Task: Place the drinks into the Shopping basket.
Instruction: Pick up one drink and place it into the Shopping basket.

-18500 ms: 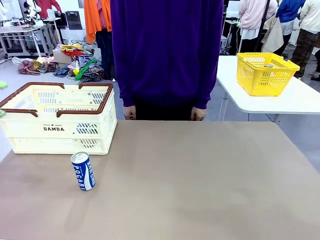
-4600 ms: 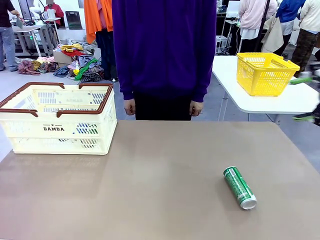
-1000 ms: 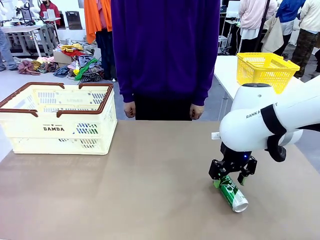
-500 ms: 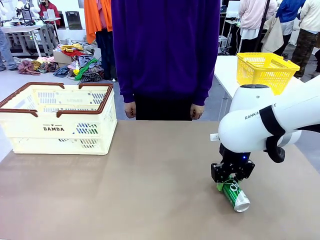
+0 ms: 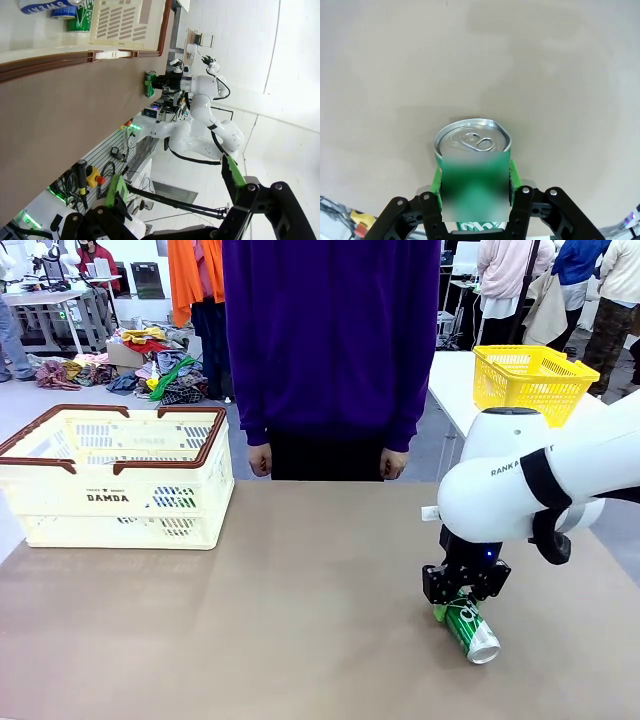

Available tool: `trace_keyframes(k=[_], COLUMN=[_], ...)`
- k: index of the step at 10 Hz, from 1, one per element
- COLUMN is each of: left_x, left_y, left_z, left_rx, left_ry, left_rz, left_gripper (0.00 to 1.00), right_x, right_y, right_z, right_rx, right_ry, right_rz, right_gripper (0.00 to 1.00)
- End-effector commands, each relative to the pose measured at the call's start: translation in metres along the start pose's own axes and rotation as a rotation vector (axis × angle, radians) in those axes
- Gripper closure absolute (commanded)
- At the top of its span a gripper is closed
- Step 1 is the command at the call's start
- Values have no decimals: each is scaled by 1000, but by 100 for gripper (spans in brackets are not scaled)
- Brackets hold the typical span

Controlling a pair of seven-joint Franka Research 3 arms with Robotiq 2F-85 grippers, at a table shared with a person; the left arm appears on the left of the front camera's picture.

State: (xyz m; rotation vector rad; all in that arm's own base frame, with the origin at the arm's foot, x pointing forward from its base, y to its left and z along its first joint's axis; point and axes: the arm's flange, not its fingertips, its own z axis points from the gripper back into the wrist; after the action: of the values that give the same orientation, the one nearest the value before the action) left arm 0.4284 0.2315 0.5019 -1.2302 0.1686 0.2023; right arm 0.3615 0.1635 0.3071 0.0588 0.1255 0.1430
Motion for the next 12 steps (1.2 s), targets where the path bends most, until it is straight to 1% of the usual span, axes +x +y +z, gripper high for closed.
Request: trace_keyframes(k=[1, 2, 3, 5, 6, 7, 8, 9, 10, 11, 12], left_x=[-4, -4, -4, -4, -4, -4, -4, -4, -4, -4, -4], left_y=[-3, -3, -3, -3, -3, -3, -3, -3, -3, -3, -3], left_z=[0, 0, 0, 0, 0, 0, 0, 0, 0, 0, 0], left_rx=[-1, -1, -1, -1, -1, -1, -1, -1, -1, -1, -1], left_ry=[8, 8, 8, 8, 8, 8, 8, 8, 8, 8, 8], left_rz=[11, 11, 11, 11, 11, 11, 11, 11, 11, 11, 11], left_gripper=[0, 0, 0, 0, 0, 0, 0, 0, 0, 0, 0], right_x=[-6, 1, 14, 31, 38, 50, 61, 73, 82, 88, 94], right_y=[19, 45, 79, 152, 185, 216, 240, 259, 277, 287, 293], right_z=[58, 83, 95, 97, 93, 86, 76, 64, 47, 31, 19], right_rx=[66, 152, 209, 310, 327, 333, 344, 342, 343, 319, 311], right_ry=[-28, -53, -66, -72, -102, -93, -65, -81, -74, -42, -15], right_rz=[-167, -214, -231, -225, -253, -268, -272, -267, -251, -208, -195], right_gripper=[100, 100, 100, 100, 100, 100, 100, 100, 100, 100, 100])
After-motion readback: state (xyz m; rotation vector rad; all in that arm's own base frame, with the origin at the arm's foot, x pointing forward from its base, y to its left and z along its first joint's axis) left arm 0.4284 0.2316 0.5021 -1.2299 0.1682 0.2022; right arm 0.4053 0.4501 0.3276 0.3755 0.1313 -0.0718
